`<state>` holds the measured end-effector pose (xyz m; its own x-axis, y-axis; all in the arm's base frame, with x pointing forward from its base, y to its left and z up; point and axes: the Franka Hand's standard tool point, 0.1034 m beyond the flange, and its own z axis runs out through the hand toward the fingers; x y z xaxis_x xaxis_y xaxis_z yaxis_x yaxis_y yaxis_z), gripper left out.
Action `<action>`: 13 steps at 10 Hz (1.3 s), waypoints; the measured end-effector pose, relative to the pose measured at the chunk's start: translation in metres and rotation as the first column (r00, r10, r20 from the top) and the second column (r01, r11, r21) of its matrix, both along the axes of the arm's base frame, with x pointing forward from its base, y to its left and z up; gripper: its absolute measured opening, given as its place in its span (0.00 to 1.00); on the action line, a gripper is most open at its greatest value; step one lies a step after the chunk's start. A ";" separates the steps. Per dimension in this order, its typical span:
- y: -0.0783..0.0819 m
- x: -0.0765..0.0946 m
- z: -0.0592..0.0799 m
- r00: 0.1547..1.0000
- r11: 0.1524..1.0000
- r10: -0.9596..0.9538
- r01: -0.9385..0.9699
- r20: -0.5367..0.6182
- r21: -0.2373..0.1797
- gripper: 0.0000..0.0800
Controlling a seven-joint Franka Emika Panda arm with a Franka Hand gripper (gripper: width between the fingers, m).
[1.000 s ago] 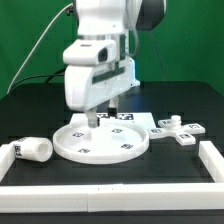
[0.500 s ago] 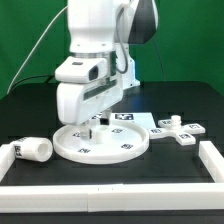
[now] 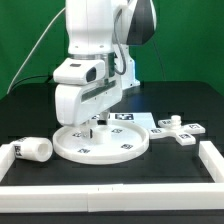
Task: Assemble round table
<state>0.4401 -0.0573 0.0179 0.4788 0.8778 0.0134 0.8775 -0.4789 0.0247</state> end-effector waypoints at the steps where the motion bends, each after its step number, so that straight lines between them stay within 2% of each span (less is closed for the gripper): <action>1: 0.000 0.000 0.000 1.000 1.000 0.000 0.000 0.000 0.000 0.48; 3: 0.000 0.000 0.000 1.000 1.000 0.000 0.000 0.000 0.000 0.16; 4: 0.002 0.001 0.000 1.000 1.000 -0.013 0.013 -0.001 0.001 0.16; 5: 0.010 0.008 0.002 0.999 0.999 -0.046 0.046 0.000 0.003 0.03; 7: 0.015 0.022 0.001 0.999 0.999 -0.049 0.049 0.007 0.005 0.01; 12: 0.014 0.021 0.002 0.999 0.999 -0.049 0.049 -0.005 0.005 0.01; 13: 0.017 0.021 0.003 0.999 0.999 -0.054 0.054 -0.011 0.006 0.24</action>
Offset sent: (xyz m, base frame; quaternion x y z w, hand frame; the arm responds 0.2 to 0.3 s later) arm 0.0000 0.0000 0.0000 0.0000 0.0000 0.0000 1.0000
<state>0.4609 -0.0406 0.0208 0.5252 0.8509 0.0133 0.8508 -0.5254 0.0124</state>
